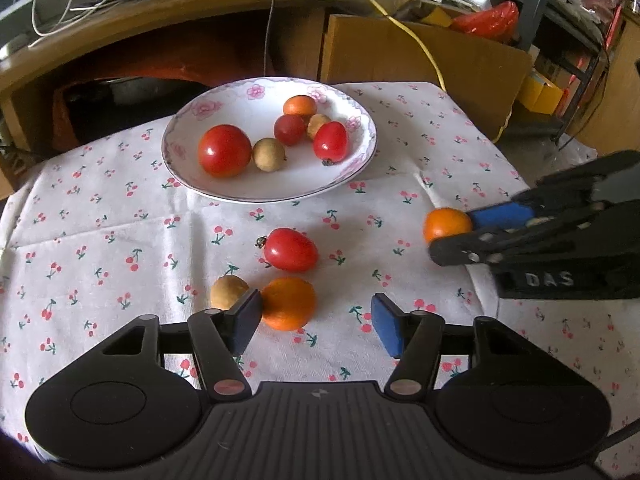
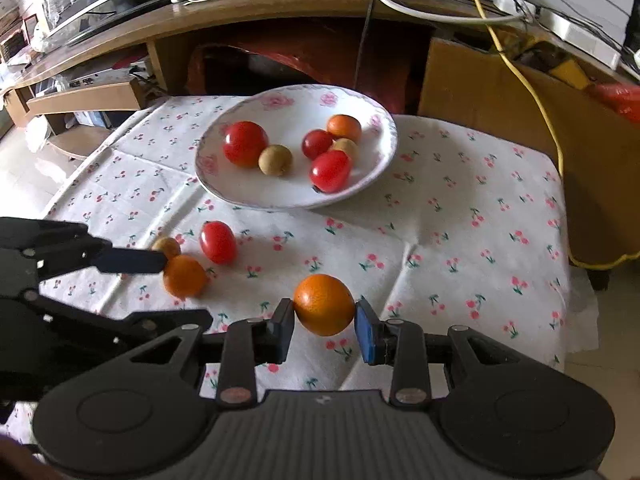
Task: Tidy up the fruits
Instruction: 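Move the left gripper to the other orange mandarin while the right holds its mandarin, then close the left gripper on the mandarin while the right holds its mandarin, then carry both mandarins over the white bowl with both grippers, then lower both mandarins into the white bowl and open both grippers, then withdraw both grippers from the bowl toward the remaining tomato and brown fruit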
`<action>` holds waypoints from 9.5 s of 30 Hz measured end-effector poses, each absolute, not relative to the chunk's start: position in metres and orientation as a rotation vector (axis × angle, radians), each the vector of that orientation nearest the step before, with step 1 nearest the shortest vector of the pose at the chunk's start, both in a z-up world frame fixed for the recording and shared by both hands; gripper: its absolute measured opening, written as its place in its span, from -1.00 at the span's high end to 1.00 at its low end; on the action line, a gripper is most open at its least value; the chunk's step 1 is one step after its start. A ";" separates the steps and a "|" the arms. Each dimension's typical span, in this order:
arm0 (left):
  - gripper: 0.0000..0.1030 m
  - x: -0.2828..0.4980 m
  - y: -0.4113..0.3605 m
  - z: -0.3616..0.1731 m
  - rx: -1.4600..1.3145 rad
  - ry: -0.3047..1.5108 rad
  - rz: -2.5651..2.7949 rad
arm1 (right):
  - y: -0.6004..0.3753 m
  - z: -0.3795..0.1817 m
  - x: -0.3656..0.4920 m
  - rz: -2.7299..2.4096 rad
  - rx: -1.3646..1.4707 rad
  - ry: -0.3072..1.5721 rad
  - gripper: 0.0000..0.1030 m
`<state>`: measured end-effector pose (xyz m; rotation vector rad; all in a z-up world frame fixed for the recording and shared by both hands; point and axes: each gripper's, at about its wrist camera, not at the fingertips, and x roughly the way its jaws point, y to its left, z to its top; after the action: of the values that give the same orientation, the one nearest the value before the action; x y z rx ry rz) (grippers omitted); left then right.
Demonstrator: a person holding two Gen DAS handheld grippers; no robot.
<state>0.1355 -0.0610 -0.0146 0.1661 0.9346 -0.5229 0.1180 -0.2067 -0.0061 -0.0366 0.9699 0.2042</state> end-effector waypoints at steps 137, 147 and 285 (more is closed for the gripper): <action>0.24 0.088 -0.068 0.005 0.200 0.939 -0.469 | -0.192 0.005 0.054 0.203 -0.030 0.957 0.35; 0.24 0.091 -0.066 0.017 0.176 0.910 -0.458 | -0.183 0.025 0.061 0.184 -0.034 0.896 0.35; -0.29 0.149 -0.040 0.000 0.096 0.984 -0.342 | -0.188 0.020 0.106 0.083 0.043 0.976 0.26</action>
<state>0.1491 -0.0403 -0.0002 0.0956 0.9844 -0.3421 0.1056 -0.1878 0.0198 0.0426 0.9756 0.0828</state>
